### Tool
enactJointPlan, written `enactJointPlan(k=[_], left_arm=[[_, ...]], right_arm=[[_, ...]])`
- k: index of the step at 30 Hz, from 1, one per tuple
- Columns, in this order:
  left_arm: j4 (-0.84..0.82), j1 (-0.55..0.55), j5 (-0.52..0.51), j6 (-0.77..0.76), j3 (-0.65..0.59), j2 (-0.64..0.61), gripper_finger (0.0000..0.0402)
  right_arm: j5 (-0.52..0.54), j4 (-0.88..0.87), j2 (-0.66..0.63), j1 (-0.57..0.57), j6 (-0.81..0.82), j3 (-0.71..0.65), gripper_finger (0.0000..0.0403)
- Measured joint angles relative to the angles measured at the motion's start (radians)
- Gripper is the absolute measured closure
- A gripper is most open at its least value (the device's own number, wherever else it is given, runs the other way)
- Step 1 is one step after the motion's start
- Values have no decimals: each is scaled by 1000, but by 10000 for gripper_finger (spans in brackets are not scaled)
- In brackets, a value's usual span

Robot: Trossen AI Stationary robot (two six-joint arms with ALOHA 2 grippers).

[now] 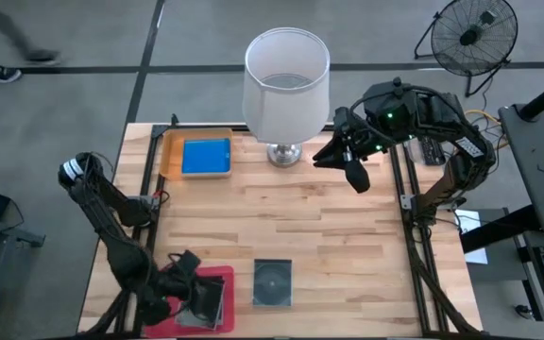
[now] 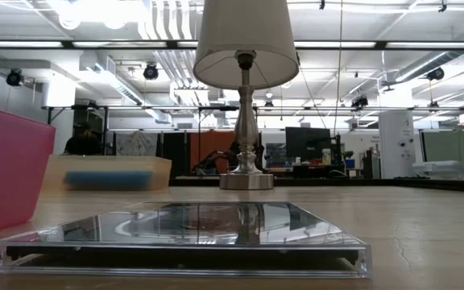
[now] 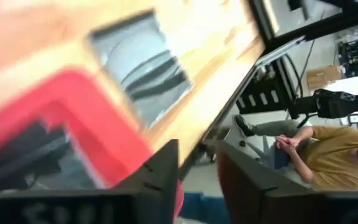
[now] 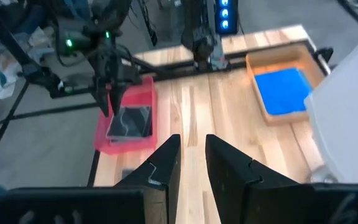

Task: Pick & place jewel cases by type
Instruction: Put the black cd case into the pink bin

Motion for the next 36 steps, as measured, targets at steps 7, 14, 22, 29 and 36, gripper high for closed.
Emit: enactJointPlan(k=[7, 14, 22, 29, 36], left_arm=[[0, 152, 28, 336, 85, -1, 397], [-1, 339, 178, 643, 142, -1, 401], [2, 459, 339, 819, 156, -1, 401], [9, 498, 425, 877, 147, 1, 402], [62, 536, 534, 952, 145, 39, 402]], right_arm=[[-2, -128, 0, 59, 26, 0, 335], [2, -187, 0, 153, 68, -61, 368], [80, -150, -11, 278, 181, -208, 395], [81, 61, -40, 348, 272, -447, 395], [24, 315, -48, 366, 355, -707, 395]])
